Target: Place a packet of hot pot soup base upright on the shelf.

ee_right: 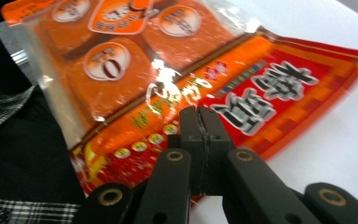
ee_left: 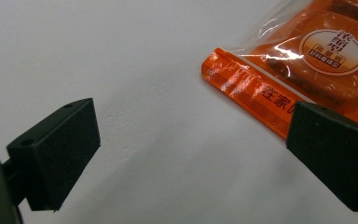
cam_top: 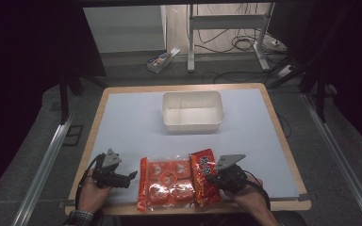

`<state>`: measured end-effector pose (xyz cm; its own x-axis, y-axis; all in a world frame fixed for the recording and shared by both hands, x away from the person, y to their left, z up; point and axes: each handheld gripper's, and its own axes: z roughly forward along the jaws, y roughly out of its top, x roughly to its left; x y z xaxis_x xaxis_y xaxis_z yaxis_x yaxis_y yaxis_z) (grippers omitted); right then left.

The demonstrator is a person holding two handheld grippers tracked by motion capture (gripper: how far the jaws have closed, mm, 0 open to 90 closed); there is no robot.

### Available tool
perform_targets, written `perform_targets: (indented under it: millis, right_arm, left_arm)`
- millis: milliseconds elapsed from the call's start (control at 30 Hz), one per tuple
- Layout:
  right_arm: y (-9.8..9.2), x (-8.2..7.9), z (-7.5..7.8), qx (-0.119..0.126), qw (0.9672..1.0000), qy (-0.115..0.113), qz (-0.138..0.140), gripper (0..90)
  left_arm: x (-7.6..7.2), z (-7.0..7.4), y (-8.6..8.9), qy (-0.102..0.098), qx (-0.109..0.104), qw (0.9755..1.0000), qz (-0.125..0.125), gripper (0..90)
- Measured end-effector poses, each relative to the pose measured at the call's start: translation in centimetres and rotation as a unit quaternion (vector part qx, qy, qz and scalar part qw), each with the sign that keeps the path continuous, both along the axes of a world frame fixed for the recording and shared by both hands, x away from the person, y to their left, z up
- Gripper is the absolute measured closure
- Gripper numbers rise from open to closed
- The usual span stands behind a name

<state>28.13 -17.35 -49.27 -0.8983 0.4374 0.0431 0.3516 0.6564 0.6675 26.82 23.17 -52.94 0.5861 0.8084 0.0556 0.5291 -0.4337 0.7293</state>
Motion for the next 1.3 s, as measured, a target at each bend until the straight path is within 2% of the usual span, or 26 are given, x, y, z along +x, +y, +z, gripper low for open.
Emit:
perform_targets:
  millis: [100,133,467,667,767,967,1300]
  right_arm:
    - [0.5,-0.2,-0.2,-0.001,0.9999,0.006,0.009,88.8]
    - [1.0,-0.5,-0.5,-0.003,0.9997,0.012,0.020,88.8]
    - [3.0,-1.7,-1.4,-0.006,0.9975,0.024,0.067,88.6]
    - [4.1,-2.5,-1.5,-0.005,0.9958,0.020,0.089,88.6]
    - [4.4,-2.6,-1.8,0.003,0.9936,0.037,0.107,88.6]
    - [4.9,-2.8,-2.0,-0.013,0.9930,0.030,0.113,88.9]
    - [5.0,-2.4,-2.1,-0.021,0.9931,0.032,0.110,89.0]
  left_arm:
    - [0.0,0.0,0.0,-0.001,0.001,1.0000,0.000,2.6]
    - [0.0,0.0,0.0,-0.001,0.001,1.0000,0.000,2.6]
    - [0.0,0.0,0.0,-0.001,0.003,1.0000,0.000,2.6]
    - [0.0,0.0,0.0,-0.003,0.006,1.0000,-0.001,2.7]
    - [0.0,0.0,-0.1,-0.003,0.006,1.0000,-0.001,2.7]
    - [0.0,0.0,-0.1,-0.002,0.006,1.0000,0.000,2.7]
    - [0.0,0.0,0.0,-0.002,0.008,1.0000,0.001,2.7]
